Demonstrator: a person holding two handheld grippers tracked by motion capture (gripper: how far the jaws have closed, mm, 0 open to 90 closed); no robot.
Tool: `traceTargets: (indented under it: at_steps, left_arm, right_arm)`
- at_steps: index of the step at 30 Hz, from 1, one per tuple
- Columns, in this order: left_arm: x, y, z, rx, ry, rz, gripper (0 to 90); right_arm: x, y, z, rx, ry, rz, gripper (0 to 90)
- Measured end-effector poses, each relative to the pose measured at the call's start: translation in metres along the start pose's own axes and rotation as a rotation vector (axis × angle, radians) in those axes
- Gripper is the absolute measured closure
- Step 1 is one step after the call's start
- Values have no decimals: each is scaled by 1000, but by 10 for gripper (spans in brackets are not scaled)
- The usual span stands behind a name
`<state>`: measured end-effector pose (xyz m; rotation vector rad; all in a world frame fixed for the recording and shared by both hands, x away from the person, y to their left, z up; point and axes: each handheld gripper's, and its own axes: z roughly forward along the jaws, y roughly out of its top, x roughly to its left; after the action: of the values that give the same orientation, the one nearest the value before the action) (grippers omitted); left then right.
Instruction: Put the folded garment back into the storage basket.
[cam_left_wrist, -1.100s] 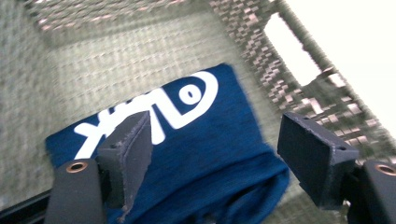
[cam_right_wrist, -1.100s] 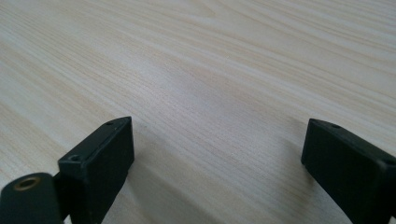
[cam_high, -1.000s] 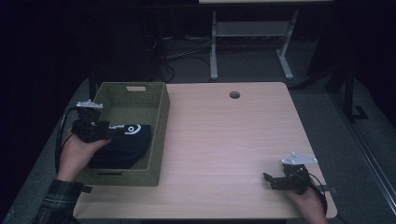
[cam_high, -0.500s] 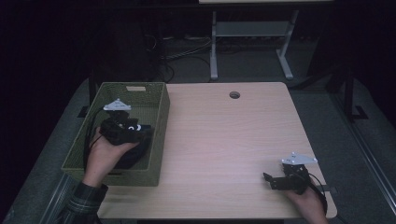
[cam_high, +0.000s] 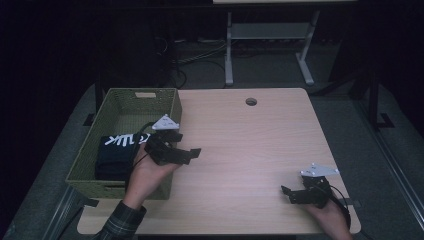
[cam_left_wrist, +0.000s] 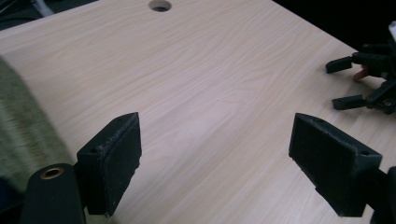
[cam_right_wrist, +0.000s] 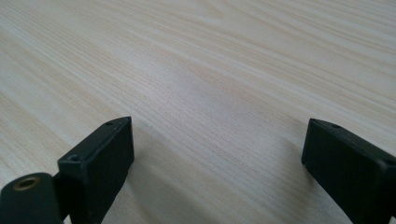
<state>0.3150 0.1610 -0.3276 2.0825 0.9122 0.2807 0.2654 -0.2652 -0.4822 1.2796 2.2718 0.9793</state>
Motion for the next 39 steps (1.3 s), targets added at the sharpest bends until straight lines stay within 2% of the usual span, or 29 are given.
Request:
traceTargets:
  at_steps: [8,15,17,19,23,26,28,33,37,39]
  left_arm:
    - [-25,-8,29,-14,-32,45,163]
    - [-38,-26,52,-30,-51,86,150]
    - [-40,-31,57,-50,-62,95,150]
    - [-40,-37,63,-52,-65,98,150]
    - [-40,-49,74,-12,-67,98,150]
    - [-39,-61,83,9,-49,122,150]
    - [-37,-69,88,12,-46,116,150]
    - [-28,-86,99,60,-27,115,150]
    - [-27,-93,104,71,-9,120,150]
    - [-28,-96,108,92,11,129,150]
  right_arm:
    - [0,0,0,1,5,-7,90]
    - [0,0,0,2,8,-8,90]
    - [0,0,0,2,8,-10,90]
    - [0,0,0,2,8,-9,90]
    - [0,0,0,2,7,-9,90]
    - [0,0,0,2,7,-9,90]
    - [0,0,0,2,7,-9,90]
    - [0,0,0,2,7,-8,90]
    - [0,0,0,1,9,-10,90]
    - [0,0,0,1,11,-11,90]
